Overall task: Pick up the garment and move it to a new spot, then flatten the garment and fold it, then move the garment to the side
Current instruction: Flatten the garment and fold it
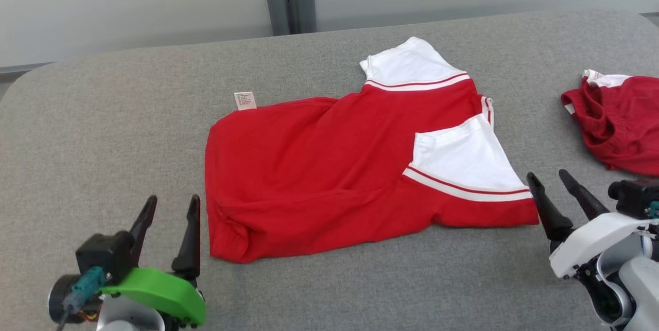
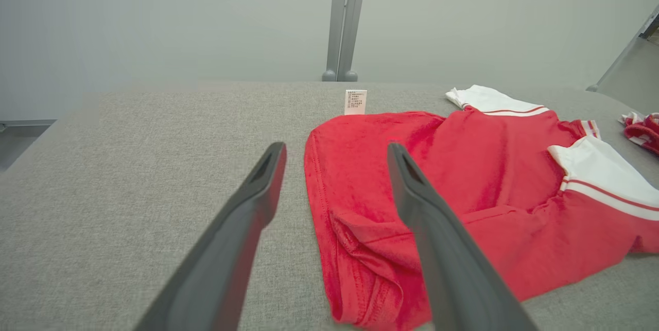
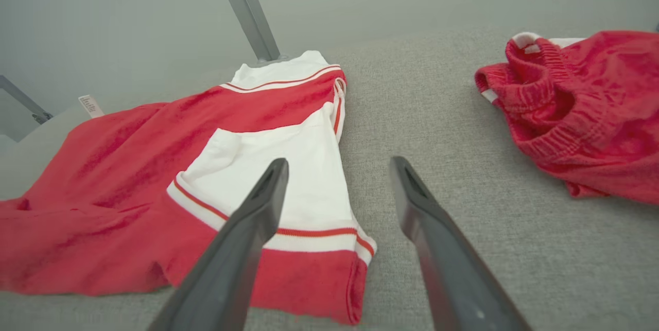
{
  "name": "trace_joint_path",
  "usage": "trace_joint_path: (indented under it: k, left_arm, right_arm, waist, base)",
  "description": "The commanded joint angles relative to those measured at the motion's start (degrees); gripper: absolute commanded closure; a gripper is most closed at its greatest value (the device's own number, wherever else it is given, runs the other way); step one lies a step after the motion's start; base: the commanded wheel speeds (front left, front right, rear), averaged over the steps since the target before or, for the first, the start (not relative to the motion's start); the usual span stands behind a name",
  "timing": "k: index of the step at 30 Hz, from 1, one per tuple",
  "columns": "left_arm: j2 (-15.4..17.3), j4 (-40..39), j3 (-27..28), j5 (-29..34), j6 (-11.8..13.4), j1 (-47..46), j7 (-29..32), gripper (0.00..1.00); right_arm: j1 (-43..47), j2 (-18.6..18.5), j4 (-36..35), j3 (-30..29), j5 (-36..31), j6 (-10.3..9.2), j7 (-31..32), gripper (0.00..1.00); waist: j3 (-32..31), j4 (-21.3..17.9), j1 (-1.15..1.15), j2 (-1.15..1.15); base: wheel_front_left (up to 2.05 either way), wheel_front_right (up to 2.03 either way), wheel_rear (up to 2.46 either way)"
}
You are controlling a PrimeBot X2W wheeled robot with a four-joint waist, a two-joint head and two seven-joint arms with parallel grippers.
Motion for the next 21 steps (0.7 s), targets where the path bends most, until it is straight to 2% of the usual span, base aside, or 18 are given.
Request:
trace_joint_path:
  k: [1, 3, 8, 14, 21]
  left_arm:
    - [-0.5, 1.1, -0.1, 1.2, 0.0, 2.0, -0.2, 0.00]
    - [-2.0, 3.1, -0.3, 2.2, -0.7, 2.9, -0.2, 0.00]
    - [-2.7, 10.2, -4.9, 4.9, -2.2, 1.2, 2.9, 0.00]
    - [-6.1, 15.4, -9.3, 7.1, -5.5, -3.2, 5.8, 0.00]
    - [-8.9, 20.6, -12.9, 9.8, -6.8, -7.2, 9.5, 0.00]
  right_arm:
    - [1.1, 0.5, -0.2, -0.1, -0.6, 0.03, 1.2, 0.00]
    - [1.6, 1.2, 0.4, -0.5, -1.5, 0.03, 3.2, 0.00]
    - [1.6, 3.3, 1.7, -1.9, -3.0, 0.03, 6.5, 0.00]
    - [1.2, 5.0, 2.6, -4.3, -5.6, 0.03, 9.0, 0.00]
    - [1.2, 6.5, 2.3, -6.0, -7.5, 0.03, 10.9, 0.00]
  waist:
    - [0.0, -0.1, 0.00, 0.00]
    - [0.1, -0.1, 0.00, 0.00]
    - [0.4, -0.1, 0.00, 0.00]
    - [1.3, 0.2, 0.00, 0.00]
    - [2.1, 0.0, 0.00, 0.00]
  base:
    - [0.00, 0.00, 0.00]
    - [0.00, 0.00, 0.00]
    - [0.00, 0.00, 0.00]
    - [0.00, 0.00, 0.00]
    - [0.00, 0.00, 0.00]
